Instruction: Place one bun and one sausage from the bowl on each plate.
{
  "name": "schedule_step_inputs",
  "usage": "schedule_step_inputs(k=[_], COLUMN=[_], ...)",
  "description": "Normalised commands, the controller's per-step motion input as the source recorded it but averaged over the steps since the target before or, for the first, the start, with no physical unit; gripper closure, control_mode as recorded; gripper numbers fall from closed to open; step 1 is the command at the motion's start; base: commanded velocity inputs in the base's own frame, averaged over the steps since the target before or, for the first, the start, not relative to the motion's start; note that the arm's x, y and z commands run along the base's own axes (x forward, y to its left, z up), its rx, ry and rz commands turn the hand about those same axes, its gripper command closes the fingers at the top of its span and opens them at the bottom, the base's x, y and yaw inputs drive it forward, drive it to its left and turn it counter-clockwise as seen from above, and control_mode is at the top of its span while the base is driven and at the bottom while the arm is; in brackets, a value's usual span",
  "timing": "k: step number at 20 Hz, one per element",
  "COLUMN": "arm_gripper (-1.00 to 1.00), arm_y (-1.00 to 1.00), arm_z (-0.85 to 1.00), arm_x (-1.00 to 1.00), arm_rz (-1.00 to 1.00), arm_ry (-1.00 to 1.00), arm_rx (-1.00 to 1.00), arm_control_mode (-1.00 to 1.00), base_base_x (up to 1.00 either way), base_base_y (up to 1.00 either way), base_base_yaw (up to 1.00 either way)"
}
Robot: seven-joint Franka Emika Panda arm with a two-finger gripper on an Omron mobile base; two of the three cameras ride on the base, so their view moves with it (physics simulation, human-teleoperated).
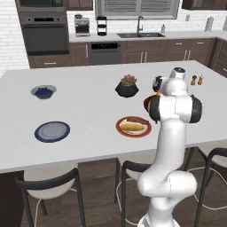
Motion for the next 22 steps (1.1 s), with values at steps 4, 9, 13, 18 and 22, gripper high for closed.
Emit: schedule_step_inputs(k=[4, 9, 13, 18, 22], arm_gripper=[1.0, 1.0, 1.0, 1.0, 1.0], arm_y=[1.0, 1.0, 1.0, 0.98, 0.52], arm_z=[0.89, 1.0, 1.0, 0.99, 0.63], arm_x=[-1.0, -1.0, -1.0, -0.98, -0.99], arm_rz=[-0.03, 0.0, 0.0, 0.0, 0.0], arm_ry=[-0.18, -0.07, 0.0, 0.01, 0.02], arm_rx=[0.0, 0.0, 0.0, 0.0, 0.0], arm_control_mode=[-1.0, -1.0, -1.0, -1.0, -1.0], base_base_x=[0.0, 0.0, 0.0, 0.0, 0.0], base_base_y=[0.0, 0.0, 0.0, 0.0, 0.0], base_base_yaw=[0.0, 0.0, 0.0, 0.0, 0.0])
